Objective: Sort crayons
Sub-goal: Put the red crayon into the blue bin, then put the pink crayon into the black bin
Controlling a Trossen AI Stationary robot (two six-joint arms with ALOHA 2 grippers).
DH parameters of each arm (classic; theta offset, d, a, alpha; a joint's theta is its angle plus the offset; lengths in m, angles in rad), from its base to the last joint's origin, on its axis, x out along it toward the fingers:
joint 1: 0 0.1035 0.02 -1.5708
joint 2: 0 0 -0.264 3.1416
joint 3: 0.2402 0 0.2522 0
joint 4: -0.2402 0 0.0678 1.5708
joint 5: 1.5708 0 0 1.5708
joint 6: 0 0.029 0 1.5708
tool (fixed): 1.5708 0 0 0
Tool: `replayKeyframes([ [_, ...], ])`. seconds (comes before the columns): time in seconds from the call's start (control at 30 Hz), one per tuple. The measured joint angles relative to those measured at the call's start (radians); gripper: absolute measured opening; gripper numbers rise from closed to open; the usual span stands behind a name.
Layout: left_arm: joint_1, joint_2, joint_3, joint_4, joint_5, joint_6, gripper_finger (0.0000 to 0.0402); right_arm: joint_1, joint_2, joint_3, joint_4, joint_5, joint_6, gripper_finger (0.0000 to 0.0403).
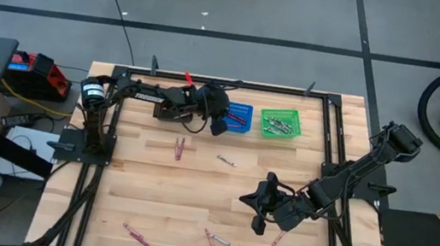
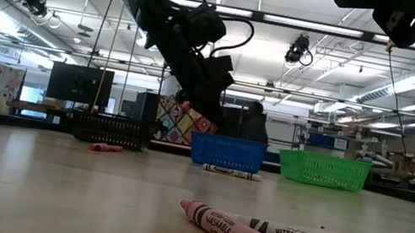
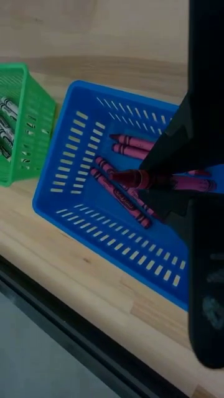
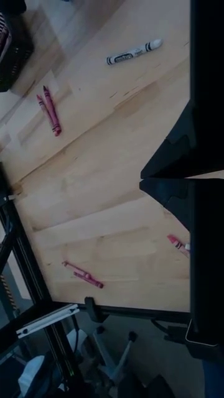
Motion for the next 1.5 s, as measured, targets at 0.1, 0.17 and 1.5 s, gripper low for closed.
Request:
replayKeyframes([
  [0.1, 0.0, 0.0, 0.0, 0.0, 0.0, 0.0, 0.0045, 0.0, 0.0, 0.0, 0.0, 0.0, 0.0, 0.001],
  [0.17, 0.0, 0.0, 0.0, 0.0, 0.0, 0.0, 0.0045, 0.0, 0.0, 0.0, 0.0, 0.0, 0.0, 0.001],
  [1.5, 0.0, -0.026, 0.0, -0.024, -0.041, 0.027, 0.01, 0.0, 0.0, 0.0, -0.002, 0.0, 0.0, 0.001],
])
